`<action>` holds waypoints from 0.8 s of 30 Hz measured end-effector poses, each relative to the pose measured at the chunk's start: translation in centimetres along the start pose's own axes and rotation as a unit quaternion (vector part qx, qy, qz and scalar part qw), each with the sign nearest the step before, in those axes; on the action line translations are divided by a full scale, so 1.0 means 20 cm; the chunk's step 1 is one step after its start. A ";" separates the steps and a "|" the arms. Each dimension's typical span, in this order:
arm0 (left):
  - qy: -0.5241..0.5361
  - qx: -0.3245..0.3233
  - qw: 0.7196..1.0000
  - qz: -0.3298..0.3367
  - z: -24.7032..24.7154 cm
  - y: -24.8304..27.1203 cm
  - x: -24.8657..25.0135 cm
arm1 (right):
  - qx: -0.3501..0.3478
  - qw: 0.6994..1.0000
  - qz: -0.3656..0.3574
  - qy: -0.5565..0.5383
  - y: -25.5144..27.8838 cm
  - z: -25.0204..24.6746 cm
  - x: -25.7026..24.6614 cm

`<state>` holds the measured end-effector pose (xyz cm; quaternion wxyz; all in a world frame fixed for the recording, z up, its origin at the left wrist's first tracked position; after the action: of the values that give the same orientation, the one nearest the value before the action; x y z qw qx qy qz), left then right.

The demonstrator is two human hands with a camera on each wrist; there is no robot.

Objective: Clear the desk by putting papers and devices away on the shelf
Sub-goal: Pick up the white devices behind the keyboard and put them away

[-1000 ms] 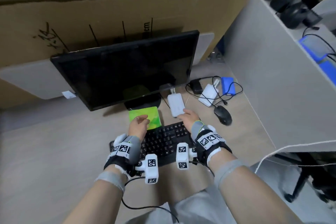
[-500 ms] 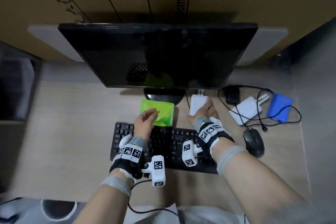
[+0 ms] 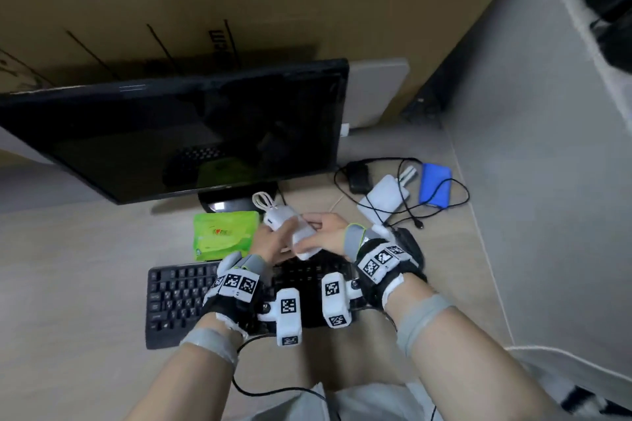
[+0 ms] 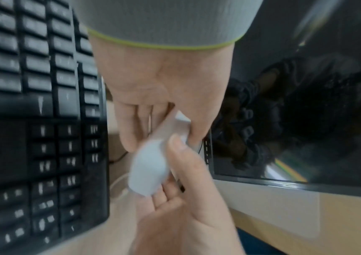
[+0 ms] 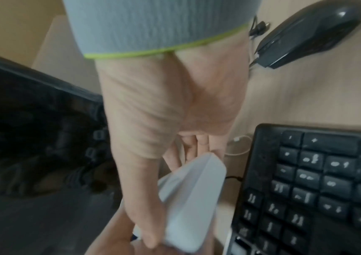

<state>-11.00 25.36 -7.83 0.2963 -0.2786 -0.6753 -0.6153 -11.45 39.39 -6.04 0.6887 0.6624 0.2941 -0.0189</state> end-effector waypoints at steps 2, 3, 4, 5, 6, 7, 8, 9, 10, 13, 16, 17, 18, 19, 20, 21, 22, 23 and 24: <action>-0.029 0.029 0.999 0.018 0.03 -0.01 -0.01 | -0.007 0.999 -0.002 -0.053 0.01 -0.05 0.05; -0.032 0.032 0.999 0.019 0.05 -0.02 -0.03 | -0.003 0.997 0.010 -0.080 -0.01 -0.10 0.09; -0.019 0.031 0.999 0.018 0.08 -0.02 -0.04 | 0.024 0.995 0.034 -0.087 -0.02 -0.17 0.14; 0.003 0.028 0.999 0.017 0.11 -0.01 -0.05 | 0.074 0.993 0.060 -0.076 -0.03 -0.26 0.19; 0.023 0.023 0.999 0.020 0.15 0.00 -0.05 | 0.140 0.985 0.089 -0.053 -0.05 -0.37 0.24; 0.032 0.019 0.999 0.023 0.17 0.01 -0.05 | 0.201 0.972 0.114 -0.030 -0.05 -0.46 0.29; 0.036 0.015 0.999 0.026 0.20 0.01 -0.06 | 0.250 0.958 0.138 -0.016 -0.05 -0.54 0.33; 0.037 0.011 0.999 0.030 0.23 0.02 -0.05 | 0.287 0.944 0.161 -0.007 -0.07 -0.59 0.37; 0.036 0.014 0.999 0.031 0.26 0.01 -0.05 | 0.312 0.934 0.176 0.005 -0.09 -0.64 0.40; 0.033 0.007 0.999 0.032 0.30 0.02 -0.05 | 0.361 0.917 0.167 0.025 -0.15 -0.68 0.42; 0.032 0.002 0.999 0.033 0.33 0.00 -0.04 | 0.431 0.891 0.138 -0.037 -0.09 -0.76 0.39; 0.031 0.001 0.999 0.031 0.34 -0.01 -0.04 | 0.439 0.886 0.144 -0.048 -0.08 -0.79 0.39; 0.033 0.003 0.999 0.028 0.35 -0.01 -0.04 | 0.437 0.885 0.151 -0.048 -0.08 -0.82 0.38; 0.028 0.007 0.999 0.025 0.34 -0.01 -0.05 | 0.433 0.887 0.156 -0.044 -0.07 -0.84 0.37; 0.025 0.011 0.999 0.022 0.34 -0.02 -0.06 | 0.426 0.890 0.159 -0.042 -0.09 -0.86 0.36; 0.024 0.011 0.999 0.018 0.34 -0.02 -0.07 | 0.417 0.892 0.166 -0.047 -0.11 -0.87 0.34; 0.027 0.012 0.999 0.016 0.34 -0.03 -0.07 | 0.408 0.894 0.175 -0.054 -0.13 -0.88 0.33; 0.028 0.014 0.999 0.013 0.34 -0.03 -0.08 | 0.401 0.895 0.188 -0.062 -0.15 -0.88 0.32; 0.032 0.018 0.999 0.011 0.33 -0.04 -0.09 | 0.397 0.893 0.199 -0.070 -0.17 -0.88 0.32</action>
<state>-10.67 31.90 -10.16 0.3292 -0.2610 -0.6733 -0.6084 -14.34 57.46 -10.99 0.3769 0.9222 0.0749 -0.0431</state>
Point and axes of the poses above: each hand's wrist, its own y-axis away from the middle knuckle, its own z-axis out of the palm, x = y × z, the point moved 8 cm from there along -y, towards the middle knuckle, and after that the axes turned 13 degrees about z, right-handed, at the moved point
